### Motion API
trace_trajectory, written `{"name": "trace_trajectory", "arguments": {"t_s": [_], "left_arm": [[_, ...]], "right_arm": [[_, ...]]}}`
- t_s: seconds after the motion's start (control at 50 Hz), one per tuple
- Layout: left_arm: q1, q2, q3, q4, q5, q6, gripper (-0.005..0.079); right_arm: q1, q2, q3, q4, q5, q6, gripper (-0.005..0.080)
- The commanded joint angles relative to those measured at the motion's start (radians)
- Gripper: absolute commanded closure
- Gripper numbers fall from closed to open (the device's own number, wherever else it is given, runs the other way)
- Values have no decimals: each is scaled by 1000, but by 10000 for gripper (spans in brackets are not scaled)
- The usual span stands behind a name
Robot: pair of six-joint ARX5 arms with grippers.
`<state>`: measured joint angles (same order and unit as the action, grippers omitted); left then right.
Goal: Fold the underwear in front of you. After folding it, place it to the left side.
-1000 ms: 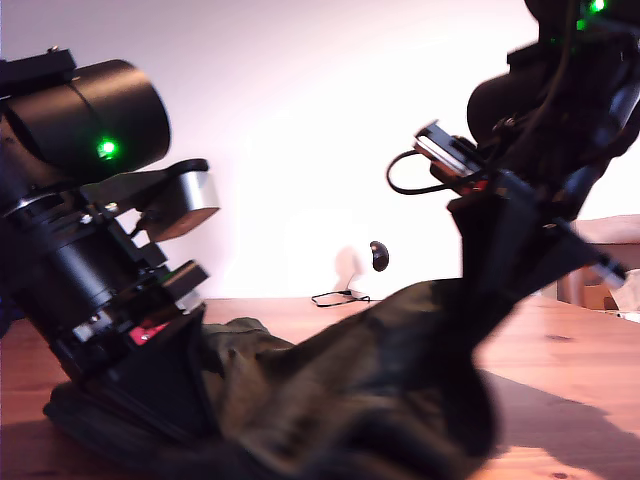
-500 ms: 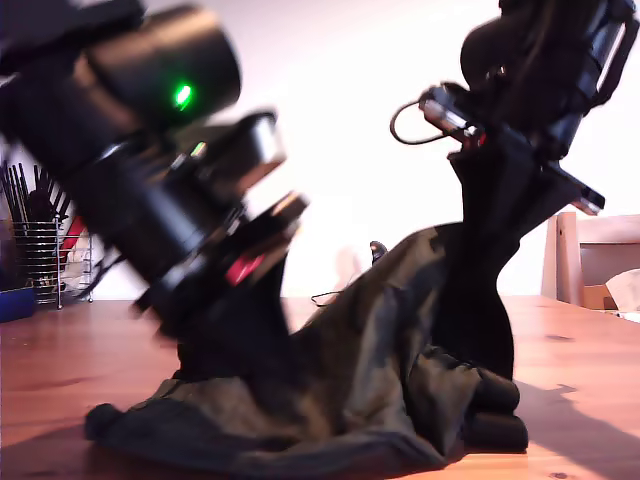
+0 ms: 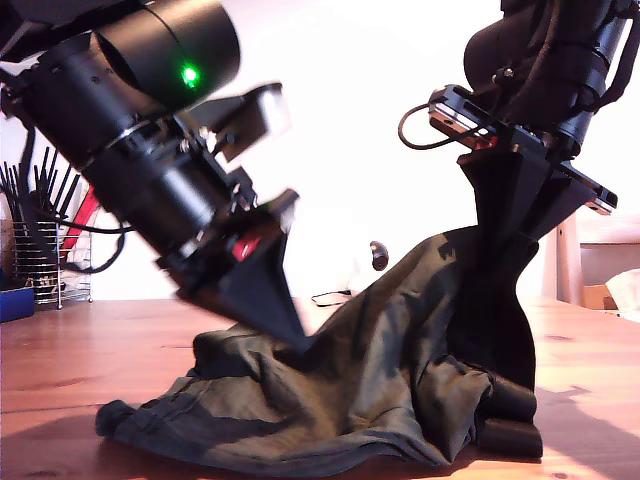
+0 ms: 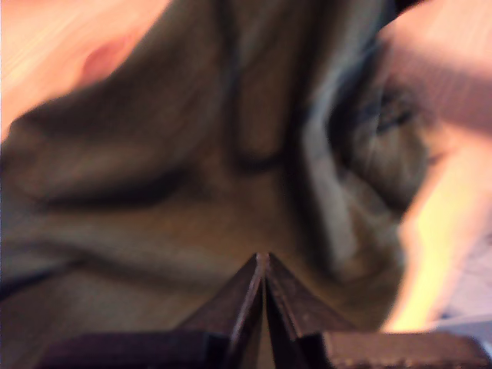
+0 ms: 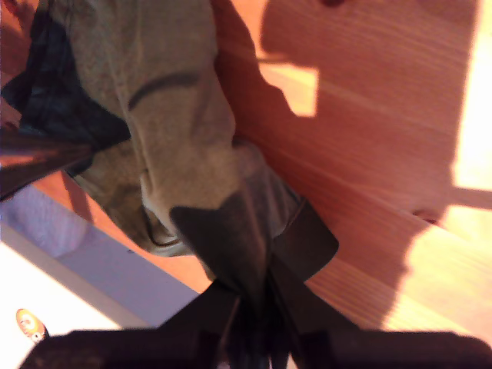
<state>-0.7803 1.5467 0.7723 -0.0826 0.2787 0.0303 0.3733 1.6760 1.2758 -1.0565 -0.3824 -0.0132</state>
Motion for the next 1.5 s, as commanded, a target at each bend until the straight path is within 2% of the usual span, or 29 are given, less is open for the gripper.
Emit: {"name": "trace_trajectory", "arguments": {"t_s": [0.0,0.1,0.14,0.22,0.3,0.5,0.64,0.98,1.24,1.48], "left_arm": [[-5,-16,-2,35,75,5,764],[-5,-15,-2,80,160,6,764],[-7,-15,-1,83,162,11,764],[-9,-15,-2,53,108,23,764],[0,-15,-2,-18,48,-25,764],[51,-15,-2,-162,-3,-35,764],[78,-8,-2,-194,-41,-61,764],[113,109,-2,-189,-60,-63,764],[163,150,-1,-171,-105,-5,764],[244,150,19,-107,-142,134,764]], "right_arm": [[-2,16,3,8,0,5,763],[-2,17,3,22,-4,26,763],[-2,20,3,24,-3,36,763],[-2,33,2,31,0,39,763],[-2,49,2,35,0,39,763],[-2,63,2,59,0,38,763],[0,63,2,61,-2,38,763],[0,73,2,59,-3,31,764],[0,87,2,39,-24,11,764],[18,90,1,24,-39,5,763]]}}
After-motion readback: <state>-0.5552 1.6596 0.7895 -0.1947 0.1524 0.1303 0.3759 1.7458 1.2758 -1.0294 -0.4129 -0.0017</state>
